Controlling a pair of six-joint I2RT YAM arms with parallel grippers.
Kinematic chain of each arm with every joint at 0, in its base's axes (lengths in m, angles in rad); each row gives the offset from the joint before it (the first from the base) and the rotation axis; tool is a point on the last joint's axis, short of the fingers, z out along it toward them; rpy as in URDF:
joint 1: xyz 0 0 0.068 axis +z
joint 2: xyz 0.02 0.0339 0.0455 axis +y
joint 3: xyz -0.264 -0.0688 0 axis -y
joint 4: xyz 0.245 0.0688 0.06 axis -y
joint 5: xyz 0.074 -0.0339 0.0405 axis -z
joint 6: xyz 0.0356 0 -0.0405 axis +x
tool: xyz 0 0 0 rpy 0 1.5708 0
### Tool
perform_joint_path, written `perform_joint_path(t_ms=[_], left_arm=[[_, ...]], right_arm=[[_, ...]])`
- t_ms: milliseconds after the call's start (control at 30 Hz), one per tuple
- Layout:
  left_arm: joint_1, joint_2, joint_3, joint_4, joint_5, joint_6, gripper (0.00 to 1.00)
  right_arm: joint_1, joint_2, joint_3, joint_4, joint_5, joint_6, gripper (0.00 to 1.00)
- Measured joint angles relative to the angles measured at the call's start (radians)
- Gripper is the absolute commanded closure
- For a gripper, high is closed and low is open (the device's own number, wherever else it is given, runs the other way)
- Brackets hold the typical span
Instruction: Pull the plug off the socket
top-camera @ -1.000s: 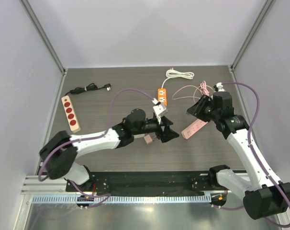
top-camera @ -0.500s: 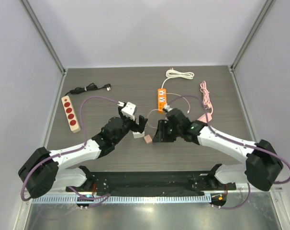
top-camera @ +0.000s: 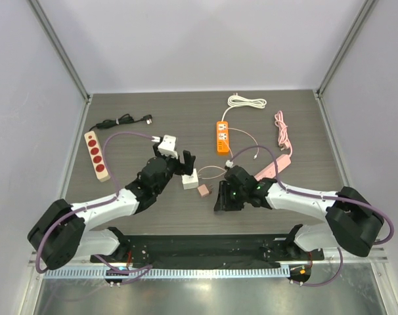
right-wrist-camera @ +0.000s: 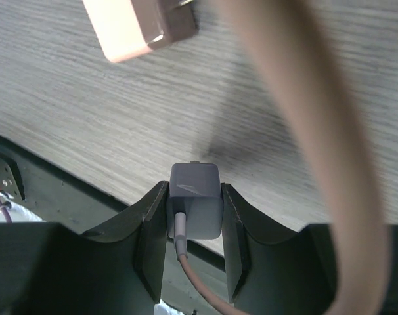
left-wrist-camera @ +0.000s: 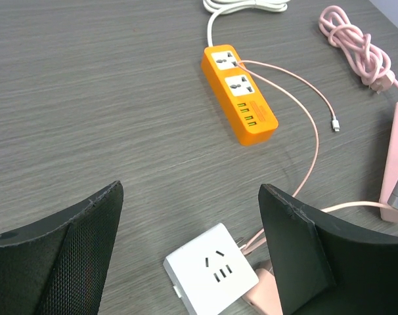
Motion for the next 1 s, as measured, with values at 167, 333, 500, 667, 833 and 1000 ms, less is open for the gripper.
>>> perform_joint_path(t_ms=[167, 333, 500, 667, 833, 1000], left_arm=[[0.001, 0.023, 0.0, 0.002, 0.001, -0.021, 0.16], [0.002, 0.04, 0.0, 0.003, 0.002, -0.026, 0.16], [0.002, 0.045, 0.0, 0.003, 0.004, -0.026, 0.16], [0.002, 0.047, 0.0, 0.006, 0.005, -0.027, 0.16], [0.003, 0.048, 0.0, 0.006, 0.021, -0.039, 0.16], [0.003, 0.047, 0.011, -0.008, 0.049, -0.077, 0.08]], right_arm=[[-0.011, 0.031, 0.006, 0.024, 0.009, 0.001, 0.61], [-0.049, 0.059, 0.047, 0.028, -0.005, -0.01, 0.29], [-0.082, 0.05, 0.065, 0.008, -0.005, -0.035, 0.14], [-0.113, -0.055, 0.065, -0.115, 0.038, -0.047, 0.04], [-0.143, -0.241, 0.065, -0.251, 0.146, -0.037, 0.0], [-0.153, -0.351, 0.071, -0.352, 0.229, -0.026, 0.0]])
